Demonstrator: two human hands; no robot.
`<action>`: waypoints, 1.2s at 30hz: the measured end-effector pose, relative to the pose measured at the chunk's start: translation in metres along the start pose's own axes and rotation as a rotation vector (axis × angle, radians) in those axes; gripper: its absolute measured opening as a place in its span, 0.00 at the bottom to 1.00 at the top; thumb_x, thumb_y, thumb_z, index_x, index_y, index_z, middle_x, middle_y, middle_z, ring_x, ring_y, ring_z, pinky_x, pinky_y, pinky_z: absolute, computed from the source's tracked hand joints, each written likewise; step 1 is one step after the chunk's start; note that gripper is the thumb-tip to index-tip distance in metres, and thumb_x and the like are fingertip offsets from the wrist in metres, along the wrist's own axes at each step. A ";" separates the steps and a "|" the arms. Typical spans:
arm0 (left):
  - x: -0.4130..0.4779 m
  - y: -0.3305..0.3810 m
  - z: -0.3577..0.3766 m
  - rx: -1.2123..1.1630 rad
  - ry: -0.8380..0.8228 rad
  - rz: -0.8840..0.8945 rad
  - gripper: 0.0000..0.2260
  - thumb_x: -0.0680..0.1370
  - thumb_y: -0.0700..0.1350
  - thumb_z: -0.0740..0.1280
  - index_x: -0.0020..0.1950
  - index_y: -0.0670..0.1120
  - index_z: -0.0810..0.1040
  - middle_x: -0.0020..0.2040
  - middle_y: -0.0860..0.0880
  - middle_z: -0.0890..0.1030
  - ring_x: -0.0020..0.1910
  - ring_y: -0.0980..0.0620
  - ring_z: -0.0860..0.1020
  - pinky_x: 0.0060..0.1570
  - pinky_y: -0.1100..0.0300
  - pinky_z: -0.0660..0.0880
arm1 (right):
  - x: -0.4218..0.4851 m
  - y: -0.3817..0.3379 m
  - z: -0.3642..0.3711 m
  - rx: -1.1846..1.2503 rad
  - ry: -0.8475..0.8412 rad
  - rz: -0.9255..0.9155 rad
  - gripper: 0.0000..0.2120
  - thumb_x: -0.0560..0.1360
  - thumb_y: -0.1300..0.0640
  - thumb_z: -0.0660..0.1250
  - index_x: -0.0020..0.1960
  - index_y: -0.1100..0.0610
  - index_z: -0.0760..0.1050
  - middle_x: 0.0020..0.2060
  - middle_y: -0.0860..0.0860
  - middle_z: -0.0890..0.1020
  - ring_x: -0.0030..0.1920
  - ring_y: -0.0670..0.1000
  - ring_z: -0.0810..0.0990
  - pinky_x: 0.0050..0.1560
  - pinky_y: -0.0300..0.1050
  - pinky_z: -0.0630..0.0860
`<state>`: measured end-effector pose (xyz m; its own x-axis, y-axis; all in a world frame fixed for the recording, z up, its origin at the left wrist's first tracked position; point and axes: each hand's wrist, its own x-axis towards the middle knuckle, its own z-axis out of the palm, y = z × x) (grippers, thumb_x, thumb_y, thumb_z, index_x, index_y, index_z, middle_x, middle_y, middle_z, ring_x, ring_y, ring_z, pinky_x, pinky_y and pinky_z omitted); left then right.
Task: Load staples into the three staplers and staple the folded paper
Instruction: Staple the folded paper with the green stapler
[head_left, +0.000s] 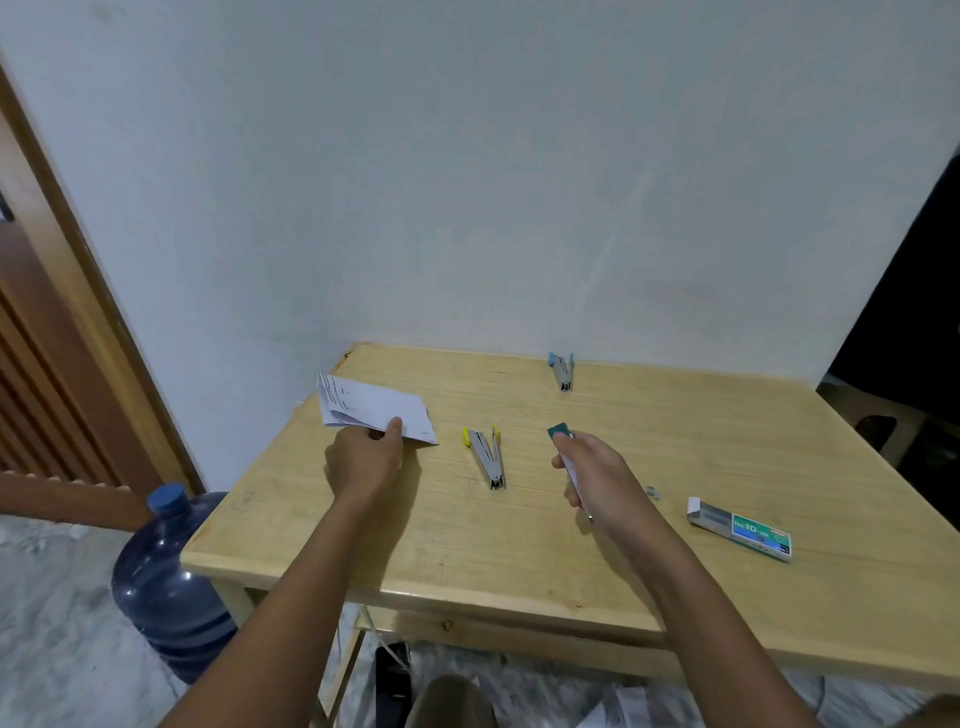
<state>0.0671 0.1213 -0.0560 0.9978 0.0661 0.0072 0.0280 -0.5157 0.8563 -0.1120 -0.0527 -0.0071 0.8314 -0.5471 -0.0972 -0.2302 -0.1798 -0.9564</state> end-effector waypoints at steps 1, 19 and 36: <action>0.005 -0.003 0.002 0.115 0.075 -0.011 0.19 0.76 0.58 0.66 0.50 0.42 0.81 0.55 0.42 0.80 0.60 0.39 0.74 0.60 0.47 0.70 | 0.002 0.000 0.000 -0.037 -0.013 -0.021 0.15 0.82 0.46 0.58 0.55 0.58 0.75 0.43 0.51 0.73 0.35 0.51 0.69 0.35 0.43 0.65; 0.015 -0.015 0.017 0.552 0.118 0.260 0.15 0.79 0.57 0.58 0.56 0.50 0.77 0.62 0.47 0.74 0.67 0.45 0.66 0.69 0.42 0.55 | 0.134 0.013 0.032 -1.001 0.164 -0.143 0.17 0.78 0.40 0.62 0.42 0.52 0.67 0.46 0.52 0.79 0.43 0.54 0.78 0.38 0.44 0.68; 0.037 -0.010 0.027 0.589 0.021 0.217 0.22 0.74 0.65 0.55 0.57 0.50 0.71 0.64 0.46 0.68 0.70 0.45 0.62 0.71 0.37 0.51 | 0.131 0.013 0.006 -0.690 -0.048 -0.109 0.20 0.77 0.54 0.69 0.69 0.53 0.75 0.55 0.49 0.81 0.49 0.48 0.78 0.44 0.39 0.71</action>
<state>0.1054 0.1061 -0.0785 0.9832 -0.0795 0.1641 -0.1408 -0.9030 0.4059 -0.0026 -0.1217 -0.0345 0.8858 -0.4625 -0.0386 -0.3998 -0.7181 -0.5696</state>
